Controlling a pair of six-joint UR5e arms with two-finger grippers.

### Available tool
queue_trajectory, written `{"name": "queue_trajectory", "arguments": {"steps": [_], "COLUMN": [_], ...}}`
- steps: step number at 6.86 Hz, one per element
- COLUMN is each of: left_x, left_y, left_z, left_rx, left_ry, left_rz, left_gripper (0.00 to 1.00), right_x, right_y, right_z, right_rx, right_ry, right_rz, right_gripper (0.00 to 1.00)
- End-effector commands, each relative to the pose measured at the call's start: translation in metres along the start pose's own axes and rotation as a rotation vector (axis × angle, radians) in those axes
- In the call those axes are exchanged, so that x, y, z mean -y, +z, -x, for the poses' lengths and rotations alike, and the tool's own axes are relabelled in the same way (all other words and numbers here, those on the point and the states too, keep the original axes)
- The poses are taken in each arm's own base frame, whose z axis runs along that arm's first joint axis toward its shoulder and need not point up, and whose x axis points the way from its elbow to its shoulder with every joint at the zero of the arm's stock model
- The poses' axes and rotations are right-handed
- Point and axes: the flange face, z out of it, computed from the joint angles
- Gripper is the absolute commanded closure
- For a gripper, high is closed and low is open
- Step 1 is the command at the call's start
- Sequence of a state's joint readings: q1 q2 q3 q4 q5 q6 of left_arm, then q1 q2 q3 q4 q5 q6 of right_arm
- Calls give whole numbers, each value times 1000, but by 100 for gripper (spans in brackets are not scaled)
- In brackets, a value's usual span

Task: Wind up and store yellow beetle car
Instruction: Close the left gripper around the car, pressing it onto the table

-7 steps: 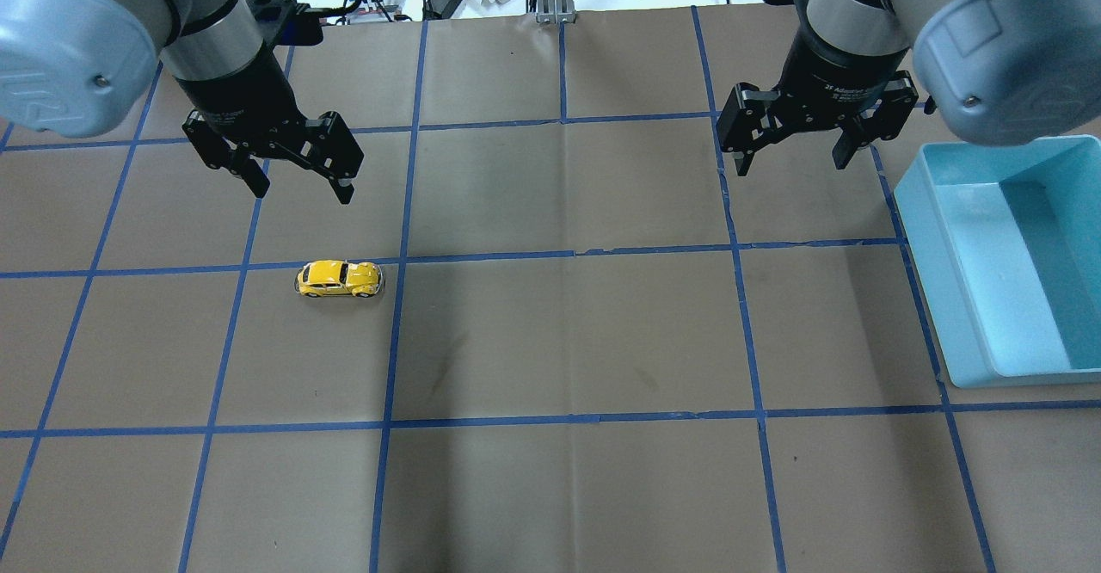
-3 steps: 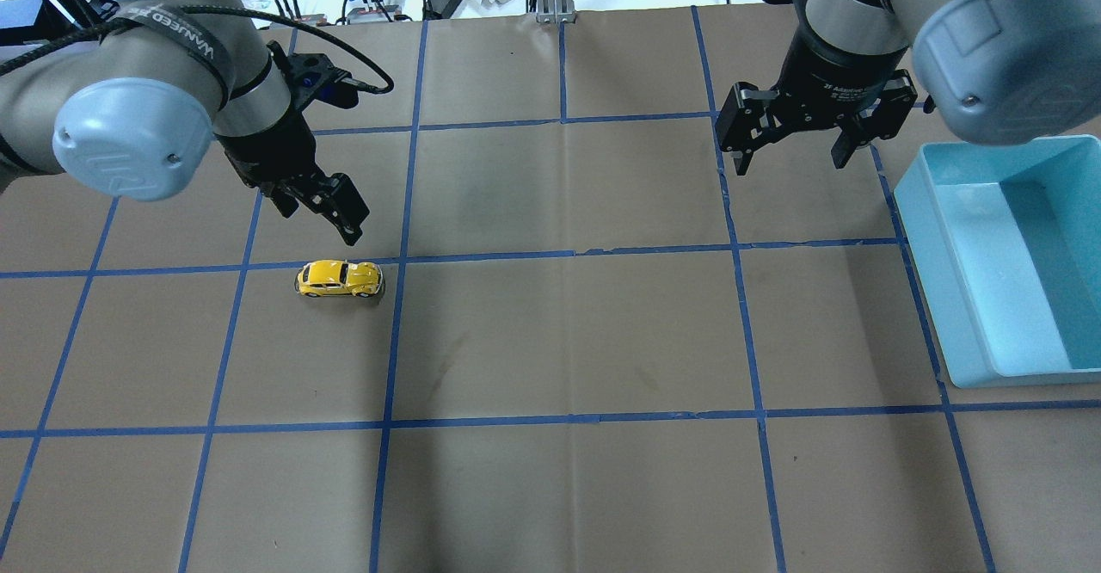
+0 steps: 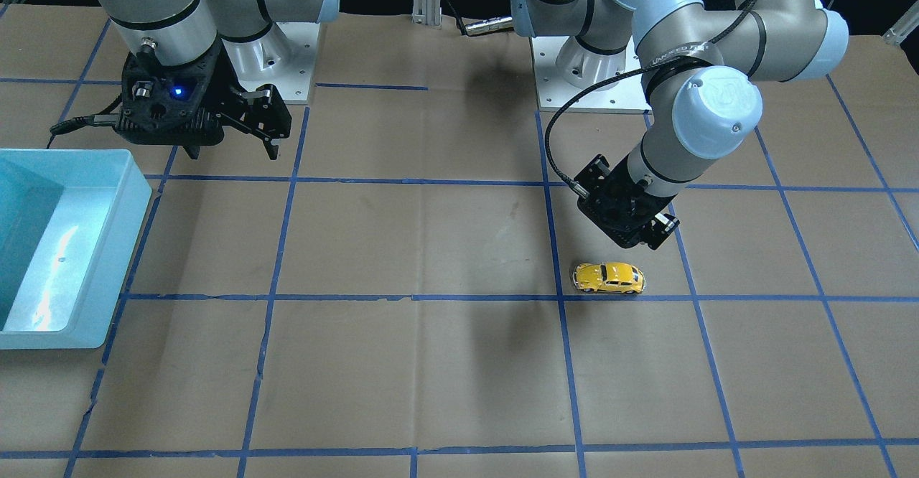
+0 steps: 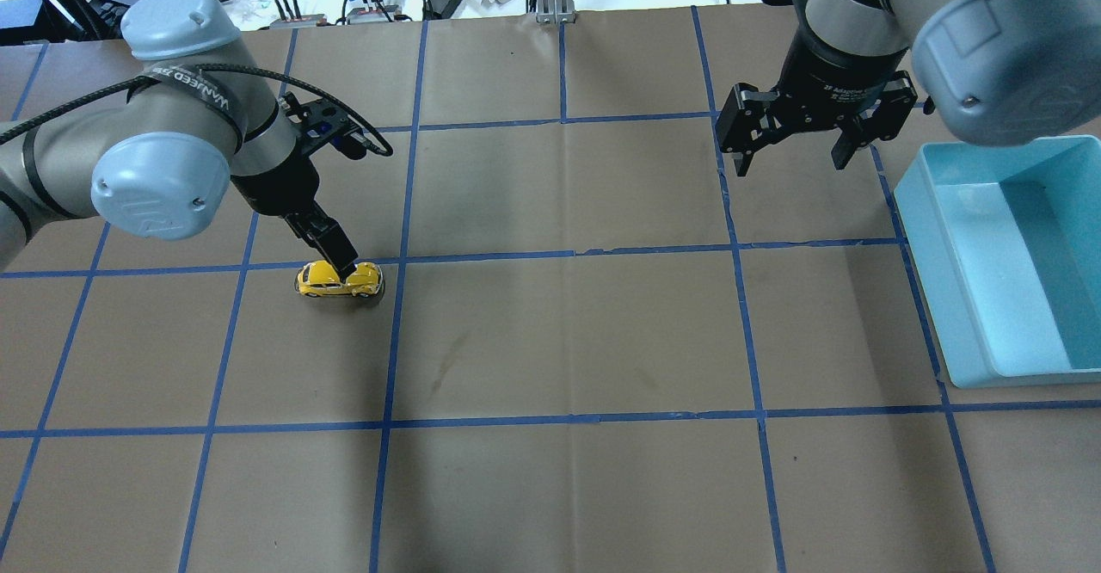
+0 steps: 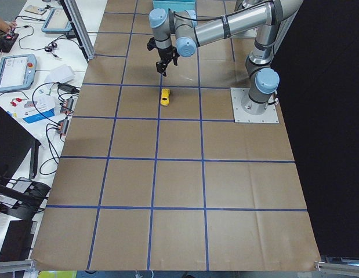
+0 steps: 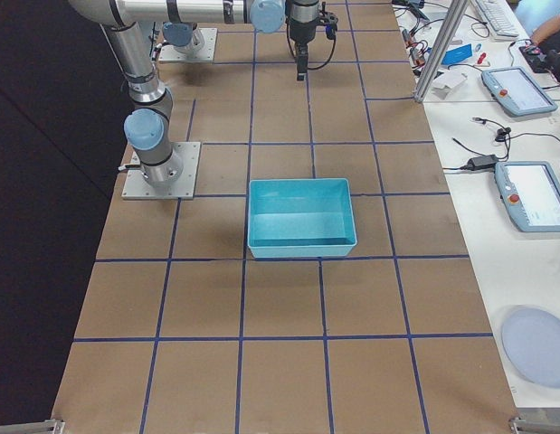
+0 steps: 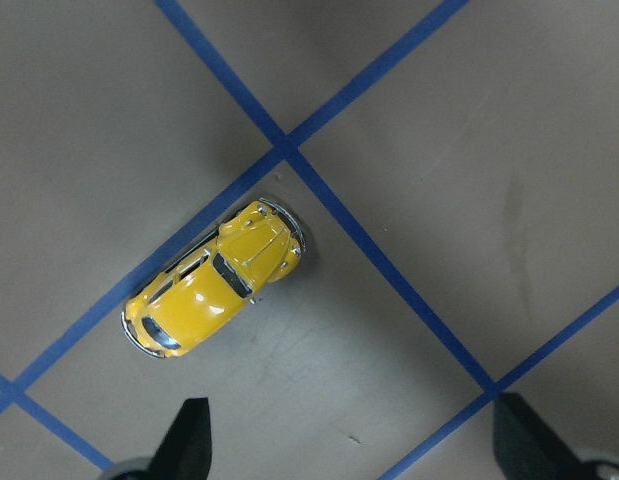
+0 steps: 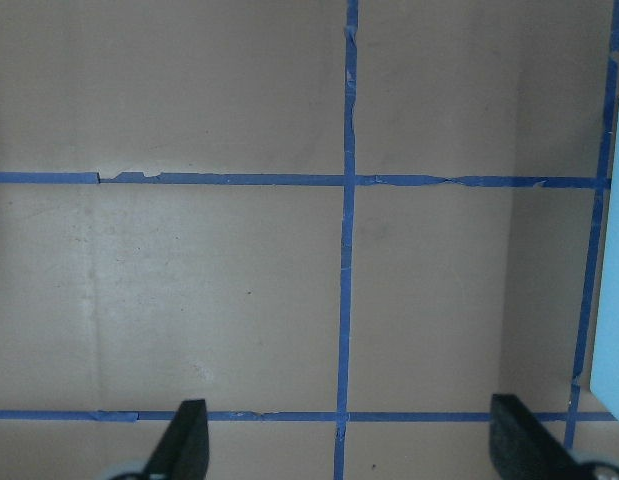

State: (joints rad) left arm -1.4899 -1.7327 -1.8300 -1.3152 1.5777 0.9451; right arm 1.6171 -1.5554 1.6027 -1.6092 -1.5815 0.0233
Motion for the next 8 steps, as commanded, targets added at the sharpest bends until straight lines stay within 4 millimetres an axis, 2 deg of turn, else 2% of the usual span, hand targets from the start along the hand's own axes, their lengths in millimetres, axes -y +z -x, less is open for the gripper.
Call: {"name": "queue_trajectory", "arguments": {"steps": [1, 3, 5, 6, 7, 8], "left_x": [8, 13, 11, -3, -20, -26], "left_y": [25, 35, 51, 57, 76, 86], "left_z": [15, 26, 27, 43, 57, 56], "left_rx": [12, 73, 148, 160, 122, 103], "left_ry": [223, 435, 588, 663, 661, 647], "left_rz": [-1, -23, -42, -14, 10, 11], "left_gripper": [0, 0, 0, 0, 0, 0], "right_x": [1, 1, 1, 1, 1, 1], "right_y": [-4, -5, -5, -5, -5, -5], "right_z": [1, 0, 0, 0, 0, 0], "right_rx": [0, -1, 5, 3, 0, 0], "right_ry": [0, 0, 6, 5, 2, 2], "right_rz": [-9, -11, -13, -12, -12, -12], "right_gripper": [0, 0, 0, 0, 0, 0]}}
